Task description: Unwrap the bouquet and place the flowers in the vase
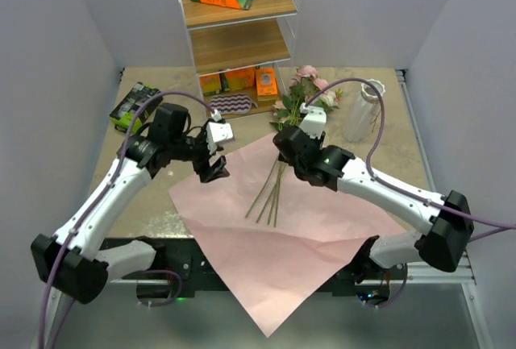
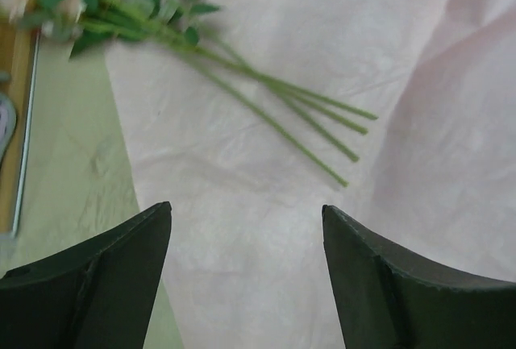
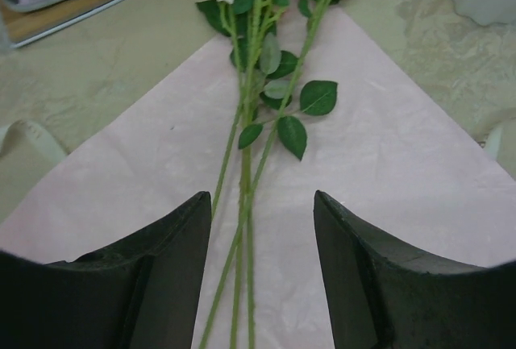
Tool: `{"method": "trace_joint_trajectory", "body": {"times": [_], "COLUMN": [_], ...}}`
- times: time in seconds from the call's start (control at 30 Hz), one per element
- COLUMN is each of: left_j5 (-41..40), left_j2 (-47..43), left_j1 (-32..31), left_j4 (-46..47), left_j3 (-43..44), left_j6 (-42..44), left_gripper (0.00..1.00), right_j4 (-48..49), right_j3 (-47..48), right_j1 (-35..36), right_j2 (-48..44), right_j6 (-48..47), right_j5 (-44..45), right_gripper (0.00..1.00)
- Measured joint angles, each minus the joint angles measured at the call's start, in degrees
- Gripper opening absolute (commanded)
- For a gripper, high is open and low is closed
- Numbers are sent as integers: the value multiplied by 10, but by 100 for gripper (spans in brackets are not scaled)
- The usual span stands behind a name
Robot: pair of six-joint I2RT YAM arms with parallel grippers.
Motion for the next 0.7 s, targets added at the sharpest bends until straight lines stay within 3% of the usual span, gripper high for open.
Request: {"method": "trace_joint_trajectory", "body": {"times": [0.17, 0.37, 0.7], "left_j5": [-25, -55, -88], "left_j2": [85, 66, 63], "left_j1": [71, 77, 77], "left_j4": [17, 48, 61], "left_j3": [-20, -89, -97], "left_j6": [-19, -31, -32], "left_gripper": [86, 84, 81], "right_j4": [22, 83, 153], "right_j3": [5, 5, 5], "right_j1": [-69, -116, -161], "right_j2": [65, 143, 236], "right_j6": [15, 15, 15], "right_j5": [-13, -49, -73], "right_gripper": [57, 56, 50]}}
